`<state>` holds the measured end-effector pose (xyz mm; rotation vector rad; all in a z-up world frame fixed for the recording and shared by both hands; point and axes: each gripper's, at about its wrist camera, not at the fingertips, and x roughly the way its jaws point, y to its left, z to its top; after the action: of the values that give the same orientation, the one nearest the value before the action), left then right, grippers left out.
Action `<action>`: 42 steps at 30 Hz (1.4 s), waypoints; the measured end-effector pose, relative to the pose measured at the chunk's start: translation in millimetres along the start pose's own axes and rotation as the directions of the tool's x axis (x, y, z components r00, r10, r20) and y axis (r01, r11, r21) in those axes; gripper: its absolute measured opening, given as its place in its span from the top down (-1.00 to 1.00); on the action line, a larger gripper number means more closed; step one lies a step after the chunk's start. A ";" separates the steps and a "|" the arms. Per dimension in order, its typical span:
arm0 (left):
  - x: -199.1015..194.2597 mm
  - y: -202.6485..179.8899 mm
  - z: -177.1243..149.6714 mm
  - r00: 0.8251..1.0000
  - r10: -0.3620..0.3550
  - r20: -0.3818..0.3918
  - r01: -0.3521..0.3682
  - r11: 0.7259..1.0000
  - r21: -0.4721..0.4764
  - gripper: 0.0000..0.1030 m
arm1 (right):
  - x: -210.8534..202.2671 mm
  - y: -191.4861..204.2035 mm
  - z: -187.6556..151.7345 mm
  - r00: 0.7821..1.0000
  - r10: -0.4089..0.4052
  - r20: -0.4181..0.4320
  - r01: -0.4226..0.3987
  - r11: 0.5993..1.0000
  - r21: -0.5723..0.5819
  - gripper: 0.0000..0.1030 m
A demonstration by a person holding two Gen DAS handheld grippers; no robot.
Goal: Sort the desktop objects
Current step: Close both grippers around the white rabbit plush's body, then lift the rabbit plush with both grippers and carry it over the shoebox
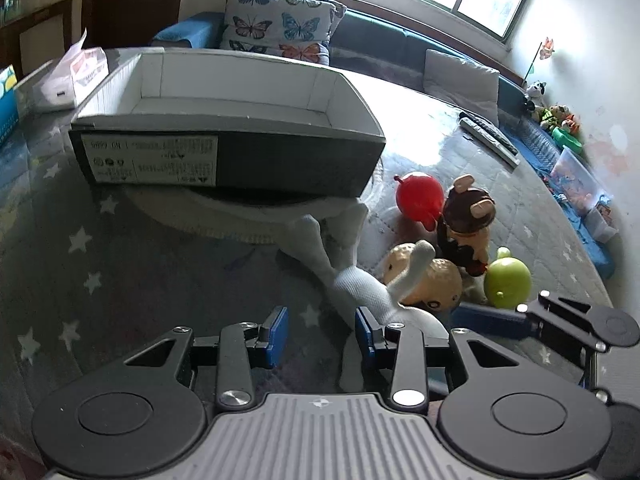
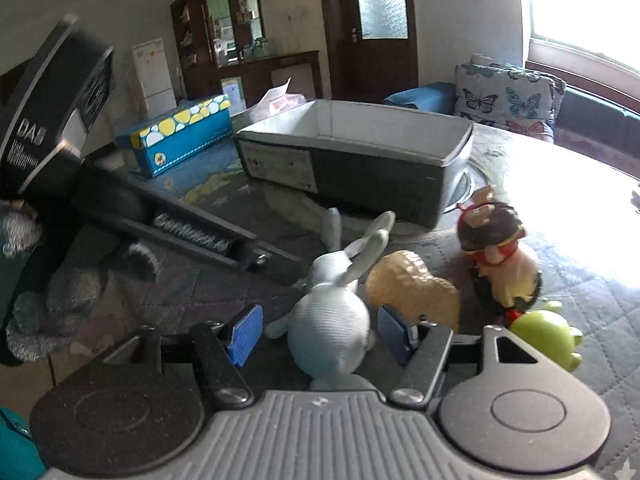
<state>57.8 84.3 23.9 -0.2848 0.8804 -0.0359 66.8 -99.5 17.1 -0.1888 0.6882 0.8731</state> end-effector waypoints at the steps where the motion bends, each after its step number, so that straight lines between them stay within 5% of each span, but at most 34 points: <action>1: -0.4 -0.1 -1.1 1.000 -0.009 -0.004 0.009 1.000 -0.006 0.24 | -0.4 -3.0 -1.1 1.000 -0.006 -0.005 0.006 1.000 0.005 -0.28; 13: -1.5 -5.5 -3.6 0.995 -0.091 -0.050 0.086 0.991 -0.104 0.24 | 3.7 -1.2 -13.2 0.999 0.017 -0.051 -0.018 1.000 -0.011 -0.15; 20: 0.6 -4.1 -1.4 0.985 -0.160 -0.071 0.145 0.973 -0.181 0.24 | 6.4 1.1 -12.1 0.998 0.038 -0.049 -0.038 0.999 -0.012 0.17; 42: 7.2 -30.3 -8.9 0.996 -0.063 -0.065 0.059 0.996 -0.066 0.16 | 8.6 -1.3 -17.2 0.998 0.031 -0.059 -0.031 1.000 0.001 0.24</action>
<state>58.2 52.1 21.0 -0.3720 0.9401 -0.0742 63.4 -102.0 -1.7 -0.2049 0.7480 0.8999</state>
